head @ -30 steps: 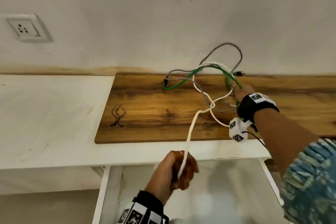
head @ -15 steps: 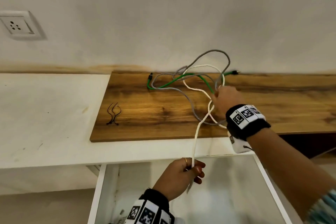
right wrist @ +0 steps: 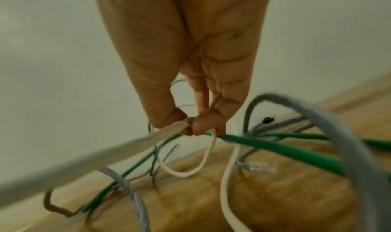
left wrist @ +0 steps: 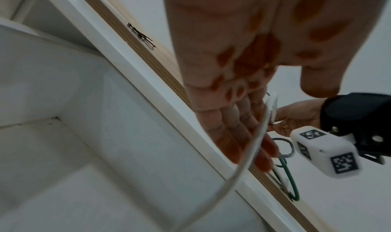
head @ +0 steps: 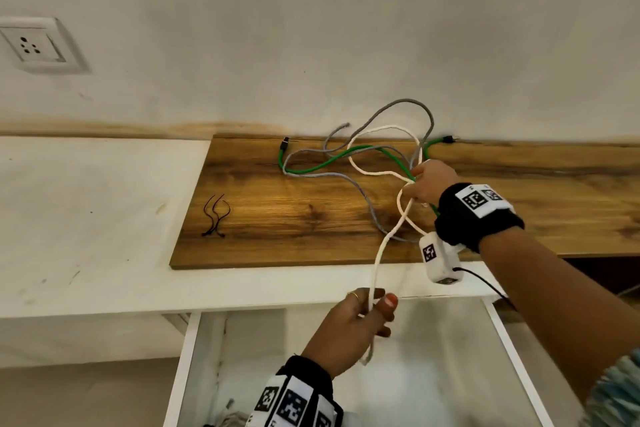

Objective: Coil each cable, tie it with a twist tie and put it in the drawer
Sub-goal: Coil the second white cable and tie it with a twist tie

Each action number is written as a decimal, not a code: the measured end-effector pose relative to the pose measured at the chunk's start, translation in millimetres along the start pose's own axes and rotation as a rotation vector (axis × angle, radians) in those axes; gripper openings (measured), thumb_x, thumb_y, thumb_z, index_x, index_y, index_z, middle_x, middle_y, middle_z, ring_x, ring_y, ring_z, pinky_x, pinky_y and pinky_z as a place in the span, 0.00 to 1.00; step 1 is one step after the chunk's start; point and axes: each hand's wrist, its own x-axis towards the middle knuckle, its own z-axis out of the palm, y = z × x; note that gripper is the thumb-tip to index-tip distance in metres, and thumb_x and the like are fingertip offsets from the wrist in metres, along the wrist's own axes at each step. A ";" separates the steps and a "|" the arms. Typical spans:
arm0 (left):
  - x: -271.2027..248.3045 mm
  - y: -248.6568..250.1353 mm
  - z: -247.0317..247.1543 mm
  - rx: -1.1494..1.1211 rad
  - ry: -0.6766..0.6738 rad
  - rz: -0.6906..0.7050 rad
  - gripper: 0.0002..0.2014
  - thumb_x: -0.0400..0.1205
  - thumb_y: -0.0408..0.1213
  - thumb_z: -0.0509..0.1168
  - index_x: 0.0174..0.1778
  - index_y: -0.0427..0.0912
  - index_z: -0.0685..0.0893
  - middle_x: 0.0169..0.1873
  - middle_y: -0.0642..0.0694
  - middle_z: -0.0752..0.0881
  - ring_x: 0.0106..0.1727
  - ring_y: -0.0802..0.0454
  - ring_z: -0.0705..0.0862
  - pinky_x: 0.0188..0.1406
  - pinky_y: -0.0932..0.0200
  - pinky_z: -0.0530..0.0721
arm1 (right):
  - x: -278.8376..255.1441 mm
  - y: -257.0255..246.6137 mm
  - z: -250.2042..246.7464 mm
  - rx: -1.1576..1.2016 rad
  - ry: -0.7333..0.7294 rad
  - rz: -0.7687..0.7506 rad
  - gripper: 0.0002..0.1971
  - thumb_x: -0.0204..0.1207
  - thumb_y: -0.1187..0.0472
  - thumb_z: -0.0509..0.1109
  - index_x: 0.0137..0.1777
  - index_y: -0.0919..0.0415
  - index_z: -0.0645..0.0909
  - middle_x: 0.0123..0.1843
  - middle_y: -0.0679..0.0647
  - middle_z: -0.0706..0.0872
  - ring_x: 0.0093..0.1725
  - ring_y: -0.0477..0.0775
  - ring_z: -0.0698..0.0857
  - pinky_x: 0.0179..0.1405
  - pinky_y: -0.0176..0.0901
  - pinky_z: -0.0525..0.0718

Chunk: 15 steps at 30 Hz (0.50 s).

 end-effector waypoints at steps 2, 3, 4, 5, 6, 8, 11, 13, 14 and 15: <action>2.9 2.2 1.0 -0.081 0.083 0.034 0.13 0.80 0.54 0.63 0.56 0.53 0.81 0.53 0.50 0.88 0.51 0.58 0.88 0.57 0.59 0.81 | -7.2 -0.1 -13.2 0.196 -0.058 0.002 0.11 0.75 0.61 0.71 0.53 0.67 0.82 0.46 0.63 0.87 0.42 0.57 0.87 0.43 0.45 0.86; 3.8 4.4 1.3 -0.125 0.115 0.043 0.13 0.80 0.53 0.63 0.57 0.53 0.81 0.54 0.50 0.88 0.52 0.58 0.88 0.59 0.57 0.82 | -14.0 -1.1 -18.9 0.367 -0.085 0.017 0.05 0.75 0.64 0.69 0.43 0.68 0.82 0.37 0.62 0.84 0.31 0.53 0.84 0.32 0.40 0.83; 4.5 6.9 1.7 -0.173 0.142 0.048 0.13 0.81 0.51 0.63 0.58 0.52 0.81 0.55 0.50 0.88 0.53 0.58 0.88 0.61 0.55 0.82 | -20.6 -0.9 -24.7 0.551 -0.113 0.054 0.08 0.75 0.69 0.65 0.34 0.67 0.78 0.29 0.60 0.79 0.24 0.51 0.78 0.25 0.37 0.76; 5.1 9.4 1.6 -0.227 0.163 0.050 0.13 0.81 0.50 0.63 0.59 0.51 0.81 0.55 0.50 0.88 0.54 0.57 0.87 0.61 0.55 0.82 | -26.3 -0.5 -29.0 0.730 -0.119 0.094 0.12 0.74 0.72 0.61 0.29 0.65 0.73 0.24 0.57 0.73 0.21 0.51 0.73 0.23 0.36 0.71; 5.4 12.0 2.2 -0.286 0.177 0.049 0.13 0.81 0.48 0.63 0.59 0.49 0.82 0.55 0.50 0.89 0.55 0.56 0.88 0.62 0.54 0.82 | -32.9 0.5 -32.8 0.882 -0.122 0.129 0.13 0.72 0.74 0.58 0.27 0.63 0.69 0.22 0.56 0.69 0.21 0.51 0.69 0.22 0.36 0.68; 5.6 16.9 1.7 -0.406 0.190 0.046 0.14 0.83 0.46 0.61 0.60 0.46 0.83 0.55 0.49 0.90 0.56 0.53 0.88 0.64 0.51 0.82 | -47.2 2.8 -36.0 1.138 -0.161 0.166 0.11 0.69 0.75 0.54 0.29 0.62 0.67 0.25 0.55 0.66 0.19 0.49 0.67 0.18 0.35 0.68; 7.8 21.6 0.8 -0.560 0.199 0.053 0.21 0.77 0.51 0.61 0.62 0.43 0.82 0.54 0.48 0.90 0.57 0.52 0.88 0.63 0.50 0.82 | -74.7 5.0 -32.0 1.382 -0.262 0.136 0.08 0.70 0.74 0.54 0.37 0.64 0.73 0.30 0.54 0.67 0.21 0.46 0.68 0.17 0.34 0.70; 9.7 23.6 -0.1 -0.637 0.211 0.055 0.25 0.75 0.51 0.61 0.63 0.40 0.82 0.55 0.46 0.90 0.57 0.50 0.88 0.63 0.50 0.82 | -97.1 4.9 -22.4 1.355 -0.281 0.043 0.13 0.72 0.75 0.57 0.51 0.68 0.80 0.35 0.56 0.72 0.26 0.46 0.71 0.20 0.33 0.72; 10.5 24.7 -0.3 -0.670 0.212 0.050 0.25 0.75 0.50 0.61 0.64 0.39 0.81 0.55 0.45 0.89 0.58 0.49 0.88 0.62 0.50 0.82 | -108.8 6.5 -16.1 1.297 -0.279 -0.017 0.17 0.73 0.76 0.59 0.59 0.66 0.80 0.38 0.57 0.75 0.29 0.46 0.74 0.23 0.34 0.74; 11.3 25.6 -0.7 -0.705 0.209 0.047 0.24 0.77 0.49 0.60 0.64 0.37 0.81 0.56 0.44 0.89 0.58 0.48 0.87 0.63 0.50 0.82 | -121.1 7.2 -10.0 1.234 -0.285 -0.083 0.20 0.74 0.77 0.61 0.63 0.63 0.79 0.41 0.57 0.78 0.32 0.46 0.77 0.28 0.34 0.77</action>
